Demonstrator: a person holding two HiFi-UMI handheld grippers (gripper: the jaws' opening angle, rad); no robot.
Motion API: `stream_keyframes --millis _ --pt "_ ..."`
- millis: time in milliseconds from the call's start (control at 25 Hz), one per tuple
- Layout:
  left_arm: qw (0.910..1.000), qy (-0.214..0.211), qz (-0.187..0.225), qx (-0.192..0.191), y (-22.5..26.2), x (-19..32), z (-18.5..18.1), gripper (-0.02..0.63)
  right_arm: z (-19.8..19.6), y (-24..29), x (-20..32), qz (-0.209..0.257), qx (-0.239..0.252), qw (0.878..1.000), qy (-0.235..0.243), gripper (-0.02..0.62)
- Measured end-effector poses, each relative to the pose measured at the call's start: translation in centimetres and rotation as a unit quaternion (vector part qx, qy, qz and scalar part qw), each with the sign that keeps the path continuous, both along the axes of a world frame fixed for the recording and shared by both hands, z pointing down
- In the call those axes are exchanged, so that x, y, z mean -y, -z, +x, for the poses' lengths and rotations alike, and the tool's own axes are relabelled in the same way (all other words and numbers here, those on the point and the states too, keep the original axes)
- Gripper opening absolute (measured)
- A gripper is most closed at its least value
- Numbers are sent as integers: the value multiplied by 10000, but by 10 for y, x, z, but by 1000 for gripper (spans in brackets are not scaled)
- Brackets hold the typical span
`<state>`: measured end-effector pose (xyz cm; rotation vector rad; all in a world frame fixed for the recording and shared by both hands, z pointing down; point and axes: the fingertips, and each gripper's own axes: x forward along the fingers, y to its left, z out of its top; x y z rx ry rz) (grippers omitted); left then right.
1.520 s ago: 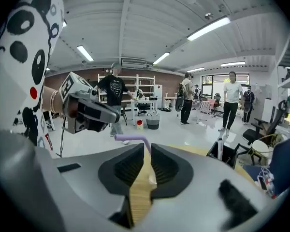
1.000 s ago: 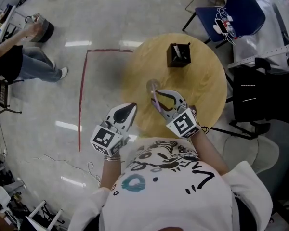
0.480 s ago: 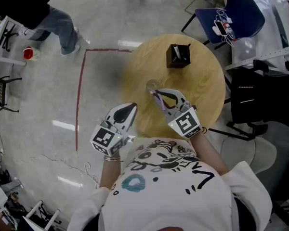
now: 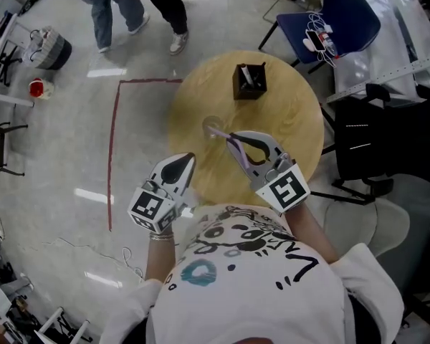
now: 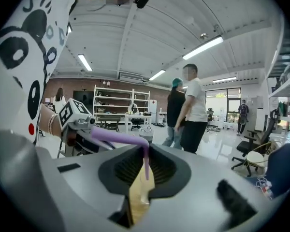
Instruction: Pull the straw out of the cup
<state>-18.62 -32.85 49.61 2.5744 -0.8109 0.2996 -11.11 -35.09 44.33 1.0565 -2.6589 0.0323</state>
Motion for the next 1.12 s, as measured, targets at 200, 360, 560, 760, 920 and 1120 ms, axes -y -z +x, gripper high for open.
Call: stream_keyframes --millis 200,360,560,760,920,1120 --pt "9999 75 94 -3 13 -14 13 15 22 36 -16 56 550 9983 -187 49" --pt "9996 119 267 -7 28 -28 27 15 45 57 -33 85 756 9967 -279 49" --pt "9990 198 412 -19 39 -45 38 15 73 69 -55 199 778 9965 -213 49" --pt "9981 263 558 5 51 -53 46 15 100 76 -68 201 774 9960 -393 49" --pt "9975 250 656 22 60 -59 55 15 116 81 -79 213 865 9949 -476 49" --pt "9970 142 763 8 64 -69 61 15 122 81 -94 215 746 9960 -434 49"
